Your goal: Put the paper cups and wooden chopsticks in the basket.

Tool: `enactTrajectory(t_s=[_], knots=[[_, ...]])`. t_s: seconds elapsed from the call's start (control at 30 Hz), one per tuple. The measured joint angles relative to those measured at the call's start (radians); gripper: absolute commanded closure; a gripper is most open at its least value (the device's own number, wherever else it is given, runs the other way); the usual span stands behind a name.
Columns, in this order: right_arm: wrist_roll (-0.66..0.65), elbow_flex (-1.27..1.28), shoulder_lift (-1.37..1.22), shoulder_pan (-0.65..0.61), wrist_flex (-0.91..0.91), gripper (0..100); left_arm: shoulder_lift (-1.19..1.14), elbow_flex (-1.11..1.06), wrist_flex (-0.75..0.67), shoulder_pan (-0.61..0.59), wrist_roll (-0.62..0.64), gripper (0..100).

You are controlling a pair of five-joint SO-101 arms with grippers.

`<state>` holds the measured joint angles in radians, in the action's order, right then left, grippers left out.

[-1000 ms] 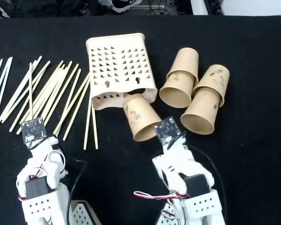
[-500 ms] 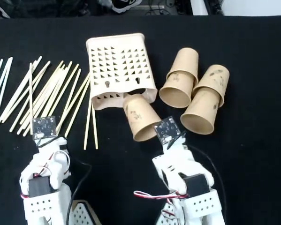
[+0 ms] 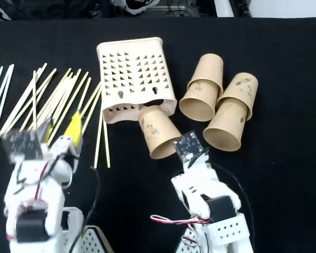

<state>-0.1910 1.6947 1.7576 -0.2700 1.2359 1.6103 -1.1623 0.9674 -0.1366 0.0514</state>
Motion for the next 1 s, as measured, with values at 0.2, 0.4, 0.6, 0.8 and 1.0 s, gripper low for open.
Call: enactTrajectory(t_s=[0.2,0.4,0.6,0.8,1.0], knots=[[0.000,0.000,0.000,0.000,0.000,98.6,-0.491,0.195,-0.008,0.038,0.038,73],[0.000,0.000,0.000,0.000,0.000,98.6,-0.801,0.262,0.012,0.038,0.020,73],[0.000,0.000,0.000,0.000,0.000,98.6,-0.825,0.155,-0.135,0.068,-0.029,73],[0.000,0.000,0.000,0.000,0.000,98.6,-0.825,0.008,-0.351,0.141,-0.034,73],[0.000,0.000,0.000,0.000,0.000,98.6,-0.839,-0.011,-0.509,0.152,-0.071,73]])
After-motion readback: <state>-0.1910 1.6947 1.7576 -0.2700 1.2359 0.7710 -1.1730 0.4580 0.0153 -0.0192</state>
